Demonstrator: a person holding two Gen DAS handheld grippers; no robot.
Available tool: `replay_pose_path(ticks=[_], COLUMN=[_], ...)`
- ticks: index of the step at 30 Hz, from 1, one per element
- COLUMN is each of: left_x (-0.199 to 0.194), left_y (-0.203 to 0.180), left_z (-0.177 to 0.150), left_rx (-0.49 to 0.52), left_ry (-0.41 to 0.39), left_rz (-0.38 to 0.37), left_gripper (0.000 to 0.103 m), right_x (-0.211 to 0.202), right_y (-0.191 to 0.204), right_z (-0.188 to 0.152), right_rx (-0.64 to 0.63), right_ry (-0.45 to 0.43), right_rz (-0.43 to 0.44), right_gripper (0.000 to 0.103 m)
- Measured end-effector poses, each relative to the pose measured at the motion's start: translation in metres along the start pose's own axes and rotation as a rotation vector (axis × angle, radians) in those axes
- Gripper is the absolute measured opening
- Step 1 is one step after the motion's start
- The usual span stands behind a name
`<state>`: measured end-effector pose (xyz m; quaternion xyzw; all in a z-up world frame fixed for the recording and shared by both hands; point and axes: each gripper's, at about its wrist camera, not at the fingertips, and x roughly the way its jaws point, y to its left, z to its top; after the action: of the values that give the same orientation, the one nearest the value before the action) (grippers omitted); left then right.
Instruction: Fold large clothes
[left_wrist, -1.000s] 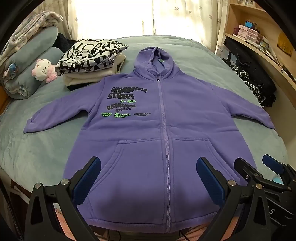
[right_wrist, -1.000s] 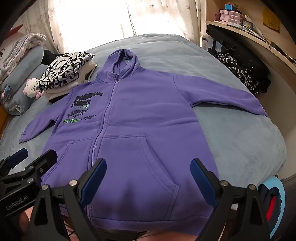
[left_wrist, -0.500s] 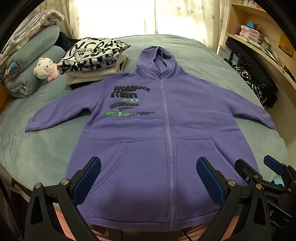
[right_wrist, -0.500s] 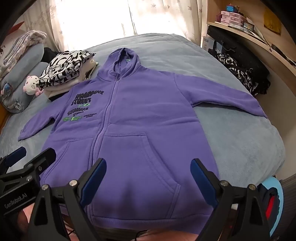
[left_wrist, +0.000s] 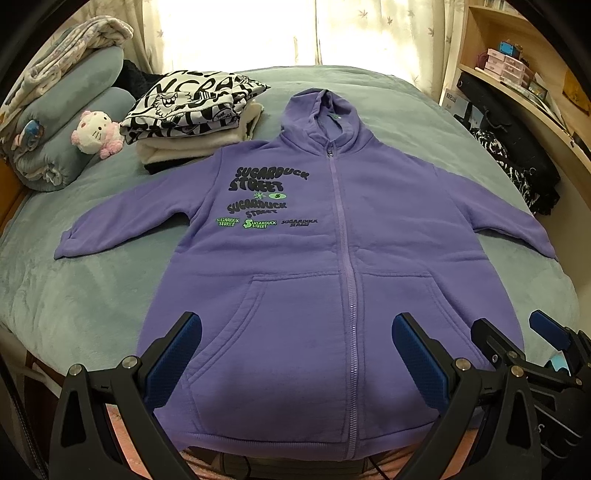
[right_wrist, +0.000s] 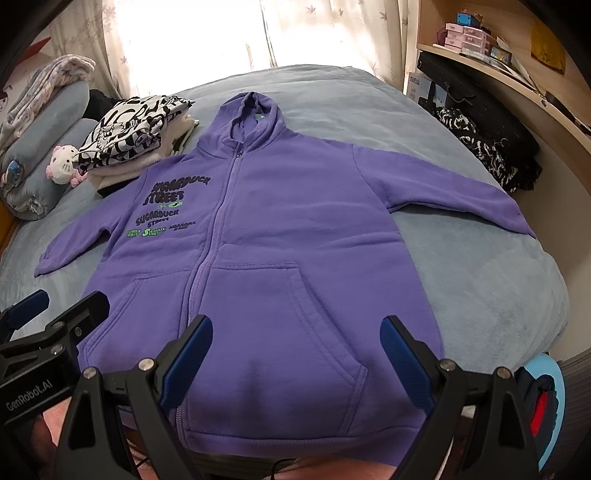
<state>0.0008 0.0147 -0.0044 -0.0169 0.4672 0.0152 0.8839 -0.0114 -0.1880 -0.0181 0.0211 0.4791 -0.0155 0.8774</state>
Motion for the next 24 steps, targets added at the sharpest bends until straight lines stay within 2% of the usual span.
replay_pose_path(ticks=[24], left_x=[0.0047], left_y=[0.0019], left_z=[0.0009], left_rx=[-0.008], left_ry=[0.023], left_rz=[0.003], left_gripper=[0.102], right_x=[0.0047], right_y=[-0.0020], right_z=[-0.0014], right_rx=[0.010], right_ry=[-0.018], right_rz=[0.031], right_gripper=[0.093])
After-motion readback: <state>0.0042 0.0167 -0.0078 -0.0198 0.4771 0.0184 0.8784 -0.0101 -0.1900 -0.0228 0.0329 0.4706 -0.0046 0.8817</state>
